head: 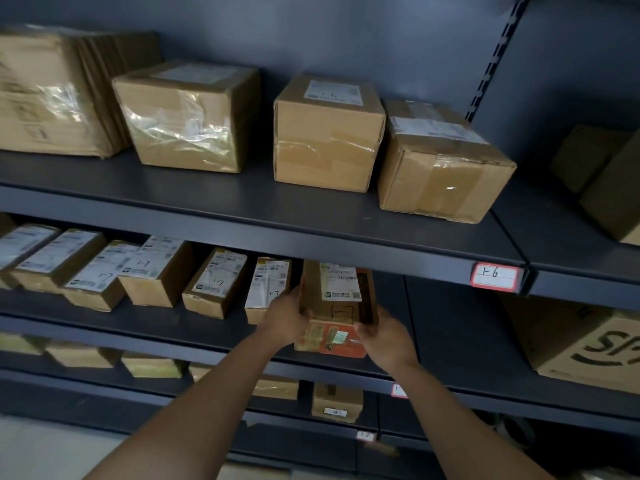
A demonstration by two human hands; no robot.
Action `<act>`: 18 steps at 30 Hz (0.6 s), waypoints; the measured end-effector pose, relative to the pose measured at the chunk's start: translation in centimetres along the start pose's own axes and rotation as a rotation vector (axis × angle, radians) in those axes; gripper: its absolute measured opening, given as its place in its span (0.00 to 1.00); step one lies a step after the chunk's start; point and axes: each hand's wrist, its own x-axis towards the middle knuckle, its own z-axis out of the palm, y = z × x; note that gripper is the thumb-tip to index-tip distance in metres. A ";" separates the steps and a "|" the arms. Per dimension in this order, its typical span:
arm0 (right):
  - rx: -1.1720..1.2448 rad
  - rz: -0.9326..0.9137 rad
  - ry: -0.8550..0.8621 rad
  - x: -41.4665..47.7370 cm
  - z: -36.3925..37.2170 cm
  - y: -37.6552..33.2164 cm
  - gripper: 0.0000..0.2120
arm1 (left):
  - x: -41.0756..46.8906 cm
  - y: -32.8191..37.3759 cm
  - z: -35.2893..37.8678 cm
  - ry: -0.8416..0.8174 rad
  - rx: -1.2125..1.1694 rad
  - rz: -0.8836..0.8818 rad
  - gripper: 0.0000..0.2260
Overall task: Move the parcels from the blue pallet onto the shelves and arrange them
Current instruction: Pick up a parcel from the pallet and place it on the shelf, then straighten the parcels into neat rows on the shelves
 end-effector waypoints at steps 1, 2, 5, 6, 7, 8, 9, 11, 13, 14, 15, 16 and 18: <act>-0.045 -0.014 0.012 -0.1 -0.1 -0.1 0.19 | -0.3 0.0 -0.3 0.015 0.040 0.014 0.22; -0.103 -0.033 0.035 -0.3 -0.2 -0.4 0.22 | -0.6 -0.1 -0.7 0.032 0.077 0.028 0.21; -0.295 -0.145 0.126 -1.2 -0.5 -1.7 0.28 | -1.9 -0.1 -2.0 0.069 0.204 0.044 0.23; -0.338 -0.185 0.127 -1.7 -0.5 -2.3 0.29 | -2.5 -0.1 -2.5 0.078 0.246 0.039 0.24; -0.369 -0.222 0.111 -2.1 -0.5 -2.9 0.30 | -3.1 -0.2 -3.0 0.085 0.296 0.034 0.24; -0.391 -0.257 0.089 -2.6 -0.4 -3.6 0.30 | -3.7 -0.3 -3.5 0.088 0.348 0.027 0.24; -0.410 -0.292 0.068 -3.1 -0.4 -4.2 0.30 | -4.4 -0.5 -4.1 0.092 0.400 0.019 0.24; -0.445 -0.360 0.022 -3.9 -0.1 -5.8 0.30 | -5.9 -1.0 -5.4 0.106 0.481 0.005 0.24; -0.465 -0.440 -0.018 -4.8 0.2 -7.6 0.29 | -7.5 -1.5 -6.7 0.135 0.546 -0.008 0.22; -0.469 -0.483 -0.035 -5.3 0.3 -8.6 0.29 | -8.4 -1.7 -7.4 0.157 0.575 -0.015 0.21; -0.474 -0.525 -0.043 -5.8 0.4 -9.6 0.28 | -9.3 -2.0 -8.1 0.177 0.599 -0.025 0.21; -0.483 -0.565 -0.045 -6.2 0.6 -10.6 0.28 | -10.2 -2.2 -8.8 0.198 0.621 -0.033 0.21; -0.515 -0.637 -0.048 -7.0 0.9 -12.8 0.28 | -11.9 -2.8 -10.6 0.245 0.645 -0.043 0.21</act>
